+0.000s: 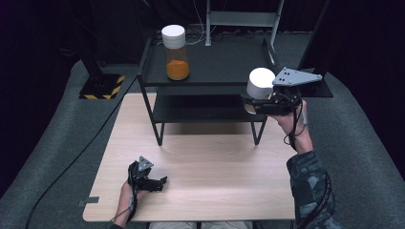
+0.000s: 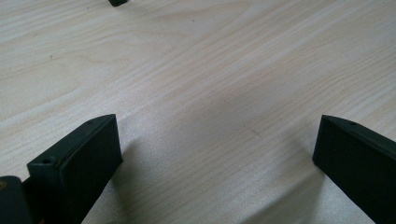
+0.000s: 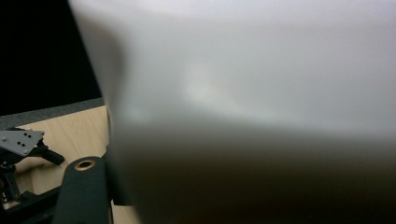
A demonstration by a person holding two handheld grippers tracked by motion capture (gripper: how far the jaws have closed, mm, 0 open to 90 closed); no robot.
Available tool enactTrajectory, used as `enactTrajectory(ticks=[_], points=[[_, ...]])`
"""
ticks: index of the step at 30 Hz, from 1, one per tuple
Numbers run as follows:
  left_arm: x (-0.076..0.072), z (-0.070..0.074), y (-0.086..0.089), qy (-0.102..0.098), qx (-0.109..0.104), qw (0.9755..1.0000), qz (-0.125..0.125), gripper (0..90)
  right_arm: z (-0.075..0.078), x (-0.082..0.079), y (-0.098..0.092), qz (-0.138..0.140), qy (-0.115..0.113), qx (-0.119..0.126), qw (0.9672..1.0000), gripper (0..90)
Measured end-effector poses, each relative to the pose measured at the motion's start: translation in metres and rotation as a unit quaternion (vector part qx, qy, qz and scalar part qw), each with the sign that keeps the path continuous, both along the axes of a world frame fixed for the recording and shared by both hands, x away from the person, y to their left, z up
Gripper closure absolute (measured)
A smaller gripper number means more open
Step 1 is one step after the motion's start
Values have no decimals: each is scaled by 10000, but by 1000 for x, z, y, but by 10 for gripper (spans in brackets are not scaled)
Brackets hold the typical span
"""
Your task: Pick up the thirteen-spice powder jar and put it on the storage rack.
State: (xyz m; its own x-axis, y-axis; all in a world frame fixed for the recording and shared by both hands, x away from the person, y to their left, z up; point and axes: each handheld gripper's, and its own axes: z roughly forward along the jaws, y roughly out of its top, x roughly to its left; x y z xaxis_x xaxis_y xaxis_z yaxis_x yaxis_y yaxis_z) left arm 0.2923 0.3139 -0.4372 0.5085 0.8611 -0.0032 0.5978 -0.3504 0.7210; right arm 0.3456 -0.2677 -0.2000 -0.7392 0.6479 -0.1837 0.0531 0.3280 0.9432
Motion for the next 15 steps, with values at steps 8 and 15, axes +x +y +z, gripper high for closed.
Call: enactTrajectory(ticks=[8,15], points=[[0,0,0,0,0,10000,-1,5,6,-1,-1,-30,-52,26,10000,299],[0,0,0,1,1,10000,-2,4,10,1,-2,-4,-73,79,9999,299]])
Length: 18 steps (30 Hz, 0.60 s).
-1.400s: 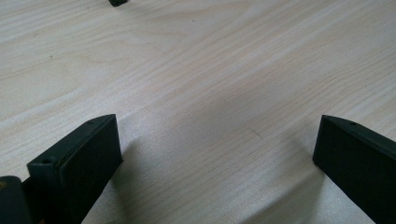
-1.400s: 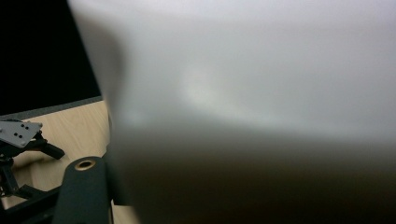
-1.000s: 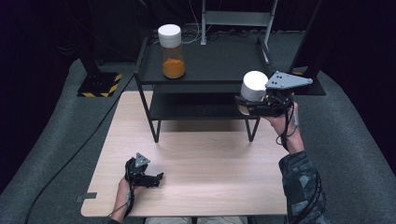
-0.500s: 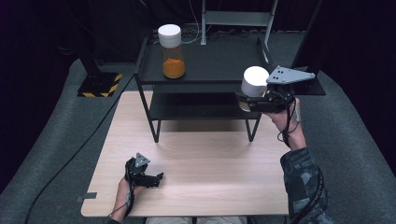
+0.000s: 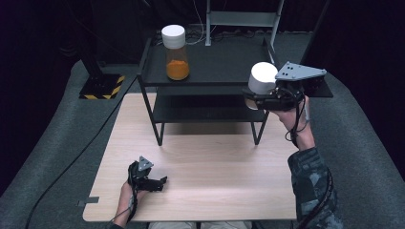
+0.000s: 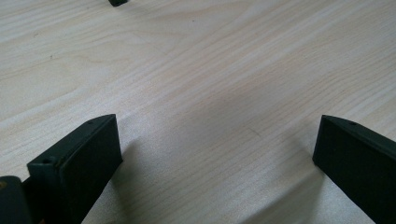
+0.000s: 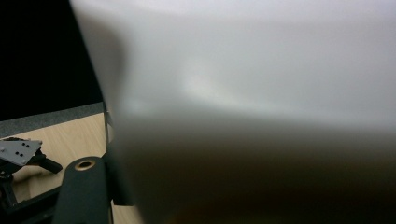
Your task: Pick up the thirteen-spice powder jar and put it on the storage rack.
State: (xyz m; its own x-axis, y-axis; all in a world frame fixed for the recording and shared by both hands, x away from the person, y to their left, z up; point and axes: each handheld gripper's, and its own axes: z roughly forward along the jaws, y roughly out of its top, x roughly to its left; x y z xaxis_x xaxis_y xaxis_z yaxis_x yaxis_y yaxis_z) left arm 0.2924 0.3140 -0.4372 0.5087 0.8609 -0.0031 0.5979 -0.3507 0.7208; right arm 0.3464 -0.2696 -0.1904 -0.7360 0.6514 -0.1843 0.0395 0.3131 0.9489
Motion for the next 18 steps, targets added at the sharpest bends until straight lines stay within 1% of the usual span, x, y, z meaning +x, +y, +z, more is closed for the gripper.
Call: enactTrajectory(ticks=[8,18], points=[[0,0,0,-1,-1,10000,0,5,6,1,-2,-22,-36,31,10000,300],[0,0,0,-1,0,10000,0,5,16,5,-4,10,3,91,10000,299]])
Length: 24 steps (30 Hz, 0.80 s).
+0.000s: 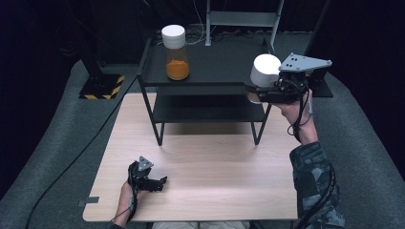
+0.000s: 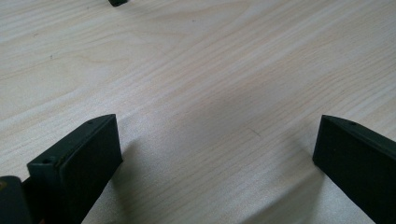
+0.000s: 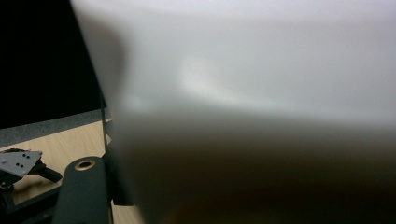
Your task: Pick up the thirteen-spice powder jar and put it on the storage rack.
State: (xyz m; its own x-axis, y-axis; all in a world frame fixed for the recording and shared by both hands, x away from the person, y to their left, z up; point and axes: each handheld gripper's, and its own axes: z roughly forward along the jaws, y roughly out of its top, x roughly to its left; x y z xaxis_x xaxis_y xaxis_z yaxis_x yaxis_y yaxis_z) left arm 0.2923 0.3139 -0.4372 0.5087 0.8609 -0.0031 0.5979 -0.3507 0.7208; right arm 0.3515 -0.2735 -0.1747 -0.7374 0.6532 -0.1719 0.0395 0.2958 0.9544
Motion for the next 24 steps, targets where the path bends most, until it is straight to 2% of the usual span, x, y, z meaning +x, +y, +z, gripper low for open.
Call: enactTrajectory(ticks=[24], points=[[0,0,0,0,0,10000,1,5,22,10,2,-41,24,-12,10000,299]])
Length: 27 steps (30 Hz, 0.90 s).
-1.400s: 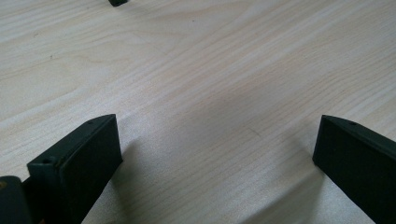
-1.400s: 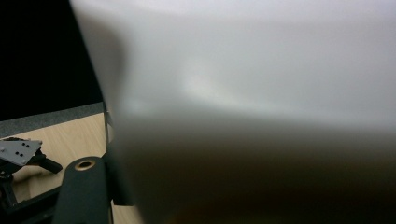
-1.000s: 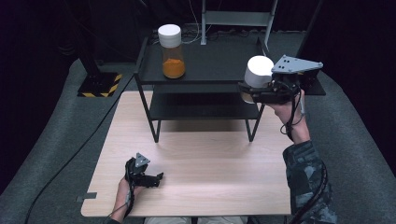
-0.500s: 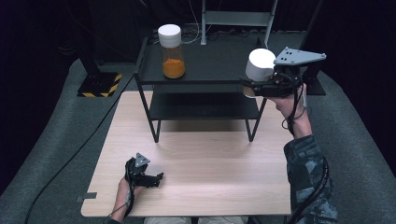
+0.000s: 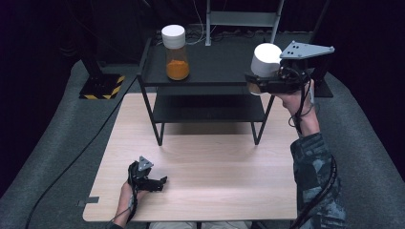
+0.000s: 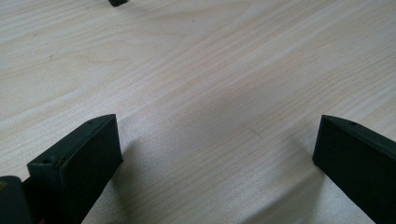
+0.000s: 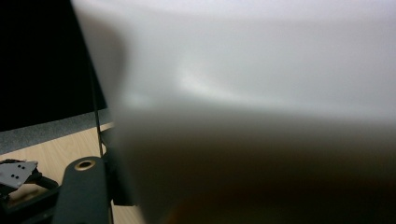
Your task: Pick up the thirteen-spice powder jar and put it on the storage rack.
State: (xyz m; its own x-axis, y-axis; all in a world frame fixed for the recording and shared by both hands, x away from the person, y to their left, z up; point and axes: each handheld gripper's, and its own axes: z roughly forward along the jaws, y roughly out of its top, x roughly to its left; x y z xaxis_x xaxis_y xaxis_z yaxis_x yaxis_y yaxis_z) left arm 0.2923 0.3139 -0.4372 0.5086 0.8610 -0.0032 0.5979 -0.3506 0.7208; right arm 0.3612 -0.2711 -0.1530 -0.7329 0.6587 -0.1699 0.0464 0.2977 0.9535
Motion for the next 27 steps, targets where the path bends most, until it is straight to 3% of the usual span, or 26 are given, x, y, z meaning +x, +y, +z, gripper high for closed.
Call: enactTrajectory(ticks=[27], points=[[0,0,0,0,1,10000,-2,5,17,27,14,-133,258,-76,9995,299]])
